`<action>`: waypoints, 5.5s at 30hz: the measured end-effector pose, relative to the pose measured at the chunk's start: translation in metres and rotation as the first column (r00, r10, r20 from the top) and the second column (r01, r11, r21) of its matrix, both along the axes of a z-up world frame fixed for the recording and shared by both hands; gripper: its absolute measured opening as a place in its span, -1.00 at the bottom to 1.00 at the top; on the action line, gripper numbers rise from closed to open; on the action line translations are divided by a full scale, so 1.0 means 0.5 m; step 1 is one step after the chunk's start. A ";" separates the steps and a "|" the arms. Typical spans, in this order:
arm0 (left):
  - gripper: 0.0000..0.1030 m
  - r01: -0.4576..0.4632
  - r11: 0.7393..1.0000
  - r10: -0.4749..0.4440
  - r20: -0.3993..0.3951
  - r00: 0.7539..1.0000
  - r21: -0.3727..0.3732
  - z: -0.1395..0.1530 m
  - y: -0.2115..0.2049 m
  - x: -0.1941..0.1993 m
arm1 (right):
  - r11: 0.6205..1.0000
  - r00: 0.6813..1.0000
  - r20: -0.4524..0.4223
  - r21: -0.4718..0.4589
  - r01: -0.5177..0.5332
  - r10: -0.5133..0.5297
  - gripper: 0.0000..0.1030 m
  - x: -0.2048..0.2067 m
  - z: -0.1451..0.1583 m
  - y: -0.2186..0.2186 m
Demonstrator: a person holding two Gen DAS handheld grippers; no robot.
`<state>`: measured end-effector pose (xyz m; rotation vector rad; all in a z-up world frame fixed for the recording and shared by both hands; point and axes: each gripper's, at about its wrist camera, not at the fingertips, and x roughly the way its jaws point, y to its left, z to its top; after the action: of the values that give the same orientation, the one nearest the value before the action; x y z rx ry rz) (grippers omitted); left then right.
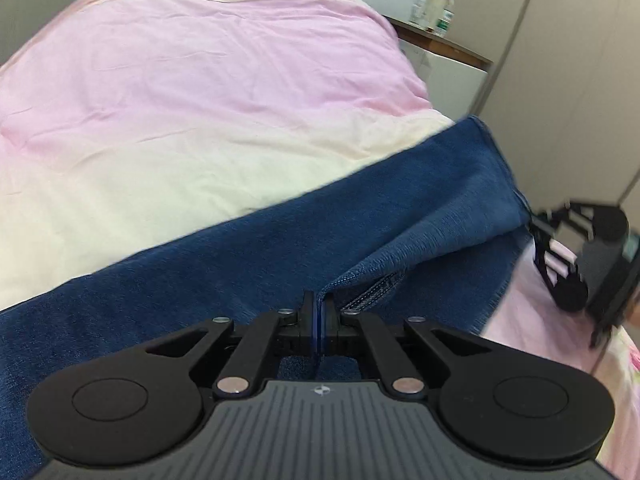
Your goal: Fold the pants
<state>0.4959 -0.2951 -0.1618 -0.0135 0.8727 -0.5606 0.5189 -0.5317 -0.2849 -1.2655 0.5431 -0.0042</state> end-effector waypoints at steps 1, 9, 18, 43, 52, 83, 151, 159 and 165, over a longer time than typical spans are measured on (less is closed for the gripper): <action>-0.99 0.041 0.999 -0.041 -0.006 0.999 0.003 0.001 -0.007 -0.008 | 0.999 1.000 0.025 0.032 0.012 -0.013 -1.00 0.001 0.022 -0.009; -0.47 0.186 0.979 -0.178 -0.089 0.980 0.086 -0.032 -0.042 -0.058 | 0.979 0.980 -0.139 0.124 0.161 -0.143 -1.00 0.025 0.080 -0.054; -0.21 0.067 0.993 -0.064 -0.035 0.997 0.102 0.031 0.091 -0.106 | 0.791 0.906 -0.194 0.441 0.423 -0.377 -0.77 0.005 0.168 -0.133; -0.45 -0.070 0.935 0.083 -0.025 0.996 0.348 -0.035 0.249 -0.147 | 0.449 0.904 -0.394 0.785 0.426 -0.167 -0.47 -0.011 0.126 0.089; -0.30 -0.105 0.946 0.108 0.008 0.994 0.306 0.029 0.223 -0.138 | -0.101 0.773 -0.496 0.860 0.500 -0.396 0.07 -0.063 0.203 -0.131; -0.44 -0.131 0.943 0.117 0.061 0.991 0.307 0.068 0.154 0.011 | -0.284 0.858 -0.363 0.920 0.269 -0.363 -0.85 0.016 0.281 -0.201; -0.09 -0.831 0.493 0.785 -0.281 0.552 -0.256 0.090 1.227 -0.721 | 0.543 0.553 -0.636 0.763 0.351 0.537 -0.83 -0.338 0.265 1.377; 0.27 -0.811 0.476 0.731 -0.359 0.580 -0.341 0.053 1.168 -0.695 | 0.760 0.451 -0.705 0.644 0.084 0.547 -1.00 -0.434 0.201 1.415; 0.27 -0.798 0.479 0.735 -0.330 0.592 -0.366 0.056 1.168 -0.692 | 0.752 0.499 -0.640 0.659 -0.035 0.584 -1.00 -0.459 0.228 1.390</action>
<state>0.1500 0.2886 -0.1340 -0.8965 0.7287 0.1183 0.2891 0.1634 -0.1707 -0.6598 1.0093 1.0977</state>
